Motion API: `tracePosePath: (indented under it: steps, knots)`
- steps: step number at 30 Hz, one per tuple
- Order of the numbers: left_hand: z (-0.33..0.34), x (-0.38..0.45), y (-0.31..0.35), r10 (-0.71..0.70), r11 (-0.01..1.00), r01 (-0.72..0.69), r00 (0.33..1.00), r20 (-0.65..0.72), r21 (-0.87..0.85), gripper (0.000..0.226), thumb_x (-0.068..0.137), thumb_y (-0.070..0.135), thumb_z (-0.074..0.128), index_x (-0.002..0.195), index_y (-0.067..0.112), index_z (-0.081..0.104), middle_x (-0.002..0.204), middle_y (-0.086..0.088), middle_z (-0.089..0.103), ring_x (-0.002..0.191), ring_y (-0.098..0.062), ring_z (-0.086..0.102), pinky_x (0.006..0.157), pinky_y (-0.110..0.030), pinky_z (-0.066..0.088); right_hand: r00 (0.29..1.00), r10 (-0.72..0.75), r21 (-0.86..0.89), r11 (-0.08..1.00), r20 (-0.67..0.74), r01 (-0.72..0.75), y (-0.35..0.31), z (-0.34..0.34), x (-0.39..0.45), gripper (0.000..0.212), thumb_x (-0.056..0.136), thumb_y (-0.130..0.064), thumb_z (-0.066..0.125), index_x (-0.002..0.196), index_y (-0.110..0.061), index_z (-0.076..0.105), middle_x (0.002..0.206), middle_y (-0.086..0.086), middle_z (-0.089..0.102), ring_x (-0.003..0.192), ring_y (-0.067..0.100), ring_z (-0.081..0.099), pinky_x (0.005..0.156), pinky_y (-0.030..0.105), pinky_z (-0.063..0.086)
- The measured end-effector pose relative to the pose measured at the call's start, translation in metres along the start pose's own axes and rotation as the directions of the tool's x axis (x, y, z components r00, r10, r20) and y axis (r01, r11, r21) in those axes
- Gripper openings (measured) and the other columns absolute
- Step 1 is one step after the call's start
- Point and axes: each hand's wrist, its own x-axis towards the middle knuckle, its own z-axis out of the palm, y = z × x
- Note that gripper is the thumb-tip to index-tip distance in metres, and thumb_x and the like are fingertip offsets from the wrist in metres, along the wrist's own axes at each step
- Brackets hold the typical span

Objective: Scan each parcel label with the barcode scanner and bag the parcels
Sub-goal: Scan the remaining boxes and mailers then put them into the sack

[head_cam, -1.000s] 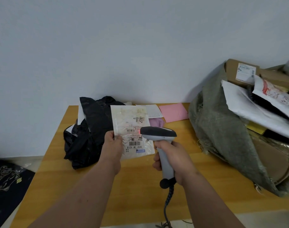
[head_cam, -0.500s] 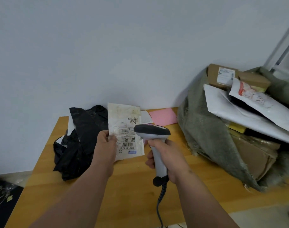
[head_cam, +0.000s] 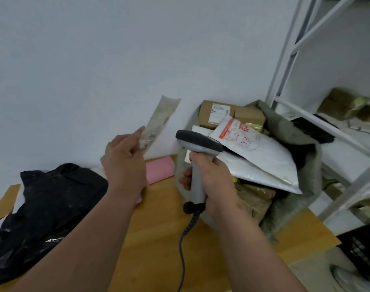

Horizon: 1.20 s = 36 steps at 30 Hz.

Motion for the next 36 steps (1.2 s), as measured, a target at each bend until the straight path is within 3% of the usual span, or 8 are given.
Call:
tracePosePath:
  steps: [5, 8, 13, 17, 20, 24, 28, 36]
  knots:
    - [0.06, 0.01, 0.049, 0.399, 0.914, -0.397, 0.917, -0.015, 0.078, 0.054, 0.081, -0.01, 0.043, 0.117, 0.019, 0.071, 0.097, -0.004, 0.065, 0.093, -0.028, 0.049, 0.077, -0.048, 0.046, 0.992, -0.041, 0.078, 0.996, -0.122, 0.051, -0.032, -0.053, 0.008, 0.016, 0.093, -0.028, 0.063, 0.093, -0.012, 0.066, 0.068, 0.006, 0.067, 0.059, 0.019, 0.069, 0.071, 0.038, 0.06]
    - [0.092, 0.006, 0.077, 0.495, 0.825, -0.506, 0.862, 0.11, 0.251, 0.066, 0.07, -0.01, 0.043, 0.116, 0.026, 0.072, 0.102, -0.003, 0.066, 0.098, -0.032, 0.051, 0.082, -0.035, 0.023, 0.978, -0.061, 0.123, 0.989, -0.199, 0.086, -0.041, -0.085, 0.013, 0.017, 0.093, -0.027, 0.063, 0.098, -0.011, 0.064, 0.073, 0.009, 0.068, 0.062, 0.02, 0.069, 0.065, 0.034, 0.058]
    - [0.135, -0.008, 0.103, 0.341, 0.641, -0.636, 0.737, 0.583, 0.429, 0.061, 0.091, 0.005, 0.047, 0.137, 0.045, 0.051, 0.136, 0.014, 0.051, 0.128, -0.019, 0.031, 0.095, -0.038, 0.016, 0.951, -0.084, 0.146, 0.98, -0.299, 0.133, -0.043, -0.132, 0.024, 0.016, 0.094, -0.024, 0.063, 0.1, -0.009, 0.062, 0.073, 0.012, 0.064, 0.059, 0.023, 0.067, 0.061, 0.034, 0.056]
    - [0.152, -0.012, 0.11, 0.275, 0.539, -0.702, 0.669, 0.691, 0.465, 0.053, 0.095, 0.015, 0.047, 0.136, 0.049, 0.049, 0.144, 0.013, 0.044, 0.133, -0.018, 0.025, 0.098, -0.041, 0.009, 0.933, -0.067, 0.178, 0.974, -0.354, 0.138, -0.045, -0.157, 0.031, 0.017, 0.094, -0.026, 0.064, 0.102, -0.011, 0.06, 0.075, 0.012, 0.065, 0.059, 0.022, 0.067, 0.056, 0.031, 0.055]
    - [0.168, -0.012, 0.113, 0.214, 0.485, -0.776, 0.553, 0.805, 0.404, 0.056, 0.096, 0.014, 0.046, 0.139, 0.05, 0.044, 0.154, 0.009, 0.031, 0.141, -0.022, 0.017, 0.109, -0.047, 0.01, 0.932, -0.07, 0.192, 0.971, -0.355, 0.146, -0.047, -0.165, 0.036, 0.013, 0.094, -0.024, 0.064, 0.099, -0.013, 0.06, 0.07, 0.01, 0.064, 0.058, 0.021, 0.066, 0.053, 0.03, 0.053]
    - [0.185, -0.012, 0.12, 0.079, 0.535, -0.783, 0.419, 0.904, 0.316, 0.077, 0.095, 0.003, 0.046, 0.15, 0.049, 0.018, 0.164, 0.006, 0.0, 0.15, -0.023, -0.005, 0.118, -0.052, 0.003, 0.946, -0.062, 0.199, 0.971, -0.318, 0.13, -0.046, -0.163, 0.041, 0.02, 0.093, -0.023, 0.065, 0.108, -0.01, 0.061, 0.068, 0.01, 0.065, 0.059, 0.023, 0.066, 0.055, 0.031, 0.052]
    - [0.182, -0.011, 0.113, 0.045, 0.598, -0.715, 0.481, 0.876, 0.362, 0.078, 0.096, 0.007, 0.047, 0.151, 0.049, 0.011, 0.164, 0.007, -0.006, 0.15, -0.02, -0.015, 0.116, -0.059, -0.011, 0.955, -0.079, 0.176, 0.975, -0.286, 0.133, -0.046, -0.154, 0.041, 0.013, 0.094, -0.021, 0.064, 0.101, -0.01, 0.062, 0.067, 0.011, 0.064, 0.059, 0.024, 0.065, 0.057, 0.033, 0.052]
    - [0.133, -0.001, 0.082, 0.06, 0.745, -0.497, 0.714, 0.697, 0.445, 0.044, 0.101, 0.032, 0.043, 0.142, 0.047, 0.04, 0.159, 0.011, 0.022, 0.148, -0.017, 0.007, 0.118, -0.054, -0.001, 0.975, -0.058, 0.064, 0.995, -0.213, 0.074, -0.039, -0.112, 0.028, 0.012, 0.094, -0.026, 0.064, 0.091, -0.014, 0.063, 0.072, 0.009, 0.067, 0.066, 0.024, 0.07, 0.067, 0.036, 0.057]
